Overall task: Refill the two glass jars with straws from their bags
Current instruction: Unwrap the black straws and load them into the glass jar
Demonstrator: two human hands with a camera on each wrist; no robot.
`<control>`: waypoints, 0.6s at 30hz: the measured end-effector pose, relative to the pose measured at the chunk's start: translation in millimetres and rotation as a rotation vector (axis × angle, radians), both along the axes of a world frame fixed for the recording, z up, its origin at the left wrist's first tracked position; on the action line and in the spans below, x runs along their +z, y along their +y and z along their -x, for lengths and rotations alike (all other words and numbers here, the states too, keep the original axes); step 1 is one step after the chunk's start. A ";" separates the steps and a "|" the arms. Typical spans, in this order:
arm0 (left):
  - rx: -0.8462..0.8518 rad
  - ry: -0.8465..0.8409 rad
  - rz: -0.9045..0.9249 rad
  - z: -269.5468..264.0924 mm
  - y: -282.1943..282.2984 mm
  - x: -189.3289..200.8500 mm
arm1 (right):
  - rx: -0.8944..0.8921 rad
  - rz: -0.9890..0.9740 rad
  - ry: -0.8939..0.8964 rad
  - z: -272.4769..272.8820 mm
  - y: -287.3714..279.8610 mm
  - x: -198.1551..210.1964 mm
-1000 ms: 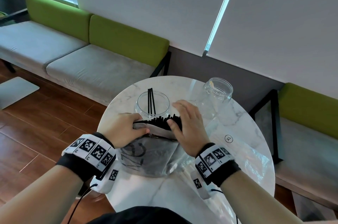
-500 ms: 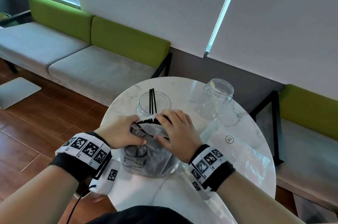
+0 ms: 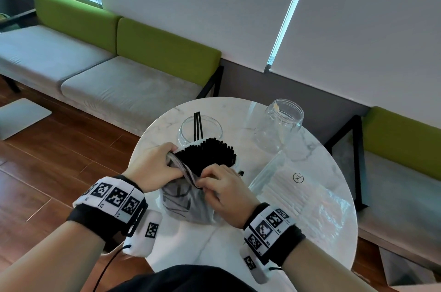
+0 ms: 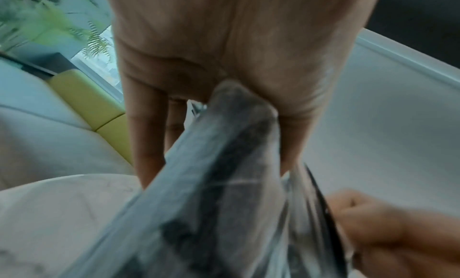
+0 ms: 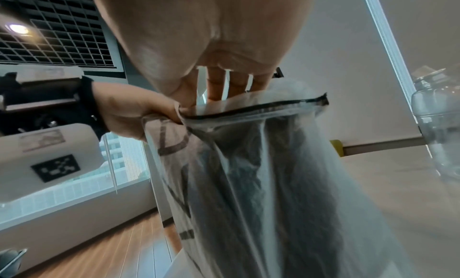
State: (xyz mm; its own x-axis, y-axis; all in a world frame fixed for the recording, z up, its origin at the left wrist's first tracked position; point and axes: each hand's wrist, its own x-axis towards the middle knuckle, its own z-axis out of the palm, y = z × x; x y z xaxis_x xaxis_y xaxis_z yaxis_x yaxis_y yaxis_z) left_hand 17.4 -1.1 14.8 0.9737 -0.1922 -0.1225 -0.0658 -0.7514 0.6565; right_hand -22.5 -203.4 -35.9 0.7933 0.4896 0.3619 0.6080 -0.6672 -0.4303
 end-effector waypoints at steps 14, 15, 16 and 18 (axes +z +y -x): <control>0.061 0.152 0.170 1.5 -7.5 -5.8 | -0.161 -0.021 0.163 -6.7 2.7 7.5; 0.052 0.164 0.181 2.2 -8.0 -4.5 | -0.187 0.006 0.193 -8.5 2.1 9.2; 0.042 0.172 0.190 2.6 -8.5 -3.6 | -0.220 0.027 0.225 -10.3 1.3 10.9; 0.033 0.185 0.200 3.5 -9.0 -1.2 | -0.304 0.030 0.282 -13.6 -0.7 14.3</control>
State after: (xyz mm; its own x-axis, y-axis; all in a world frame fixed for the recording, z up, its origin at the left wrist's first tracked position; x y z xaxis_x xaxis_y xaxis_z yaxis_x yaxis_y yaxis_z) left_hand 13.9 -10.1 13.5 0.9444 -0.1986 -0.2622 0.0921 -0.6057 0.7904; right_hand -8.9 -204.1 -21.6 0.9694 0.2249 0.0985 0.2424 -0.8128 -0.5297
